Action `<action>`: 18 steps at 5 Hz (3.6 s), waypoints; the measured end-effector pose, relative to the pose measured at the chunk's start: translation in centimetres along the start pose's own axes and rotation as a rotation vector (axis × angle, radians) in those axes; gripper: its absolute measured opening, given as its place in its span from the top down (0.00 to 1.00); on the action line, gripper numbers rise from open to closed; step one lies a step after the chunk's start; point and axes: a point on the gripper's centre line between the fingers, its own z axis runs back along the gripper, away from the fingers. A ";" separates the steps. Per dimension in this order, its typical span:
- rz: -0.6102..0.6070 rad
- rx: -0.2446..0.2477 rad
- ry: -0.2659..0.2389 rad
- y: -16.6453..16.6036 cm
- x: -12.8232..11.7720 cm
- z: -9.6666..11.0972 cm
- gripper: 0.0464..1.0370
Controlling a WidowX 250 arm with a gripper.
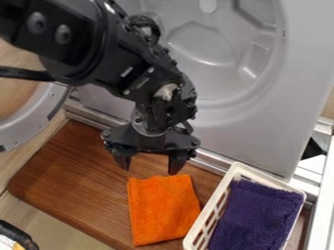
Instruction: Move the orange cloth to the left side of the table
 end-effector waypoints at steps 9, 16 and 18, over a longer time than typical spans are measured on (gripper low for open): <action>-0.057 -0.026 0.250 -1.6 -2.5 -11.8 0.04; 0.185 0.125 0.180 8.7 2.2 -15.0 0.04; 0.197 0.155 0.180 10.4 2.6 -15.2 0.04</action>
